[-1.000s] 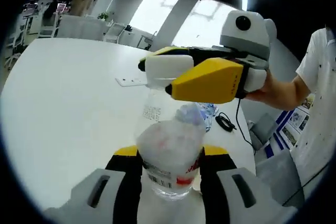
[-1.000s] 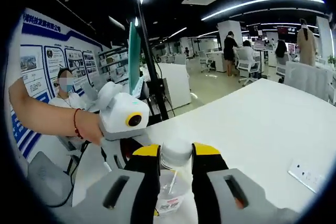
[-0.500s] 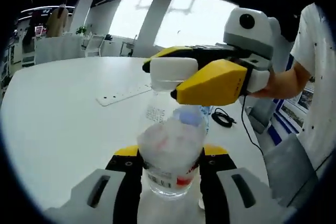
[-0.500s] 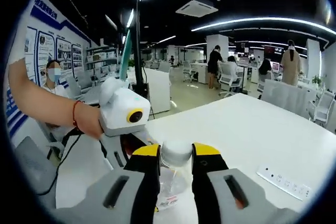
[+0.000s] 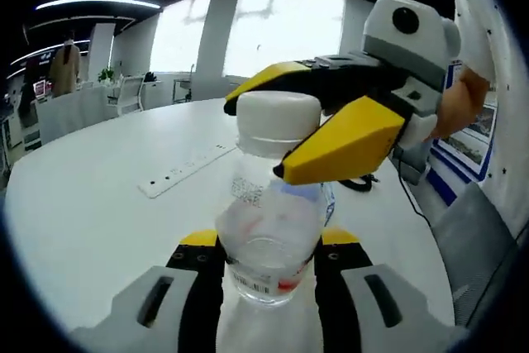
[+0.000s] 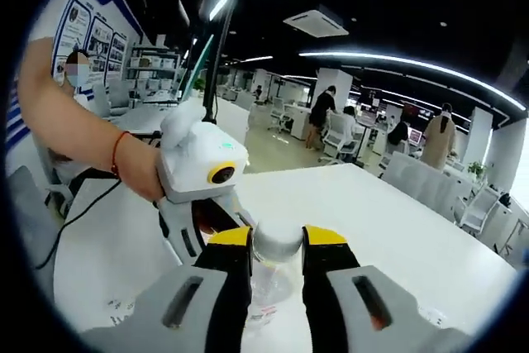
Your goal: Arrange the tabletop items into an orderly group along one side of the table until the central work area is clear of visible clutter.
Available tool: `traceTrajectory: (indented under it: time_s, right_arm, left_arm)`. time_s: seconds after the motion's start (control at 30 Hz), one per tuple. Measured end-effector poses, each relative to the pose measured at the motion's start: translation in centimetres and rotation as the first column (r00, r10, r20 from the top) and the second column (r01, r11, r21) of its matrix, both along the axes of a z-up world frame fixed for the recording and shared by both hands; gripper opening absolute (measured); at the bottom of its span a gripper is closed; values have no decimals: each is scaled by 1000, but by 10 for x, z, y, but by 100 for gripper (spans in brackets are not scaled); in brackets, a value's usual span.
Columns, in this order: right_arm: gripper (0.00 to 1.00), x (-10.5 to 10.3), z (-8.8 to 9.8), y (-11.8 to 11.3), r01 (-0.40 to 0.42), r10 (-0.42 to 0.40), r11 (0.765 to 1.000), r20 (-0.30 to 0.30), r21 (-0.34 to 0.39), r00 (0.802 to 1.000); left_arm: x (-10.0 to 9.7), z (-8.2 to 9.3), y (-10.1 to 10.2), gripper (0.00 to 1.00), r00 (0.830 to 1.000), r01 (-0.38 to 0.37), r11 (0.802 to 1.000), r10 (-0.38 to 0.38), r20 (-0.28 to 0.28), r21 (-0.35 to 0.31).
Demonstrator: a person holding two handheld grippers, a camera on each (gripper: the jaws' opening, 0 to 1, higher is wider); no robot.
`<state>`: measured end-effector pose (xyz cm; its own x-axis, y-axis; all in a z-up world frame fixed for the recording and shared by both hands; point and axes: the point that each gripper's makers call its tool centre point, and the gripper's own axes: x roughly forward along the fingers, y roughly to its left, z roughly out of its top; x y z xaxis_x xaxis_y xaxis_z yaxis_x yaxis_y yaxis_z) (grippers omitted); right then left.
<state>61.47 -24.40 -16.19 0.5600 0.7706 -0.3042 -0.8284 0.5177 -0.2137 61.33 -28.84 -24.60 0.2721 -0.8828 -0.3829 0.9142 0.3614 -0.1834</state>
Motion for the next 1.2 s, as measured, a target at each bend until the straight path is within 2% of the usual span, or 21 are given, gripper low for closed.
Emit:
traceTrajectory:
  time_s: [0.47, 1.2]
  right_arm:
    - [21, -4, -8, -3, 21, -17, 998, 54, -60, 998]
    - [21, -7, -18, -6, 18, -10, 994, 66, -109, 998]
  left_arm:
    - [-1, -8, -1, 42, 999, 38, 999, -39, 27, 37]
    - [-3, -17, -1, 42, 998, 50, 997, -52, 32, 63]
